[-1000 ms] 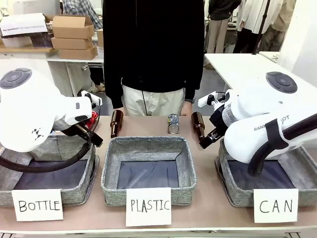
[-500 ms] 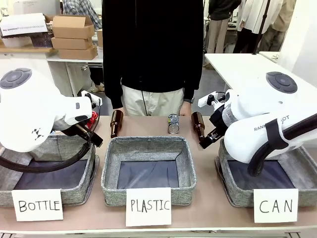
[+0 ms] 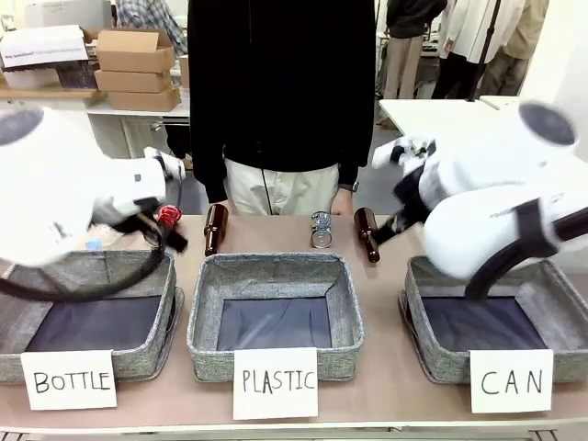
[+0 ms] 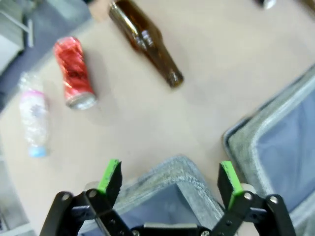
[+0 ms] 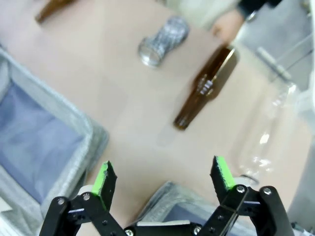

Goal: Sort the can waste into the basket.
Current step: Pick up the can waste from the table and place it in the right Fabric basket.

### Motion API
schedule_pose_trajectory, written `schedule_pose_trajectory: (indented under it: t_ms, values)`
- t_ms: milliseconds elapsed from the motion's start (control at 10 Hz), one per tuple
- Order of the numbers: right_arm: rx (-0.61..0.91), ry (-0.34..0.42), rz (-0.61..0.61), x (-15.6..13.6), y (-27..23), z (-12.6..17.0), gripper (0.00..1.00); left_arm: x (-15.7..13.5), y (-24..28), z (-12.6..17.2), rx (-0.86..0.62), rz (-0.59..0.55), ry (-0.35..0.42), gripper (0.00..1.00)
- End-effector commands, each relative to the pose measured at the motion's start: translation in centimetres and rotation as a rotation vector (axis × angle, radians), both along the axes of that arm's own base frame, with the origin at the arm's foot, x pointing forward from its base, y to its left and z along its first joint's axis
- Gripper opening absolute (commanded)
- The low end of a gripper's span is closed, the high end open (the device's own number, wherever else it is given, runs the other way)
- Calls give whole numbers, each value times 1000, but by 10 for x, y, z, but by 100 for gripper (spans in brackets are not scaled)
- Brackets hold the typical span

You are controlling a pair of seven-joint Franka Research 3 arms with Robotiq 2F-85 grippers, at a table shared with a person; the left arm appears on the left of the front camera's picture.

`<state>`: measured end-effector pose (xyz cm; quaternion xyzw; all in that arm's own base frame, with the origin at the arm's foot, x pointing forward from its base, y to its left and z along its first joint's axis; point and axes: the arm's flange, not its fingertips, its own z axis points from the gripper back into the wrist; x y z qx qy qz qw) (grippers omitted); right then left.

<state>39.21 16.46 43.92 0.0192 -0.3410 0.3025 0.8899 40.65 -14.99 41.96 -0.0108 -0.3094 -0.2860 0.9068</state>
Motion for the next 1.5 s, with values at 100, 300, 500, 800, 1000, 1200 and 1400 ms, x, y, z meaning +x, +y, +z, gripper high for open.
schedule_pose_trajectory:
  t_ms: [100,300,500,800,1000,1200,1400]
  values:
    - [100,53,-56,-62,-34,88,100,-71,8,111,-61,-26,-13,100]
    - [3,9,-138,-98,-55,83,100,-117,14,101,31,-231,89,100]
    - [75,-1,-70,-52,-34,98,100,-69,3,117,-38,-42,-41,100]
    - [624,469,-258,-60,-75,115,100,-84,42,145,-632,-58,230,100]
    - [1063,762,-308,-64,-136,108,100,-70,110,135,-1228,154,399,100]
    - [1494,714,-354,-68,-196,93,100,-69,151,110,-1496,193,402,100]
    - [1684,638,-394,-74,-225,77,100,-75,176,86,-1624,237,371,100]
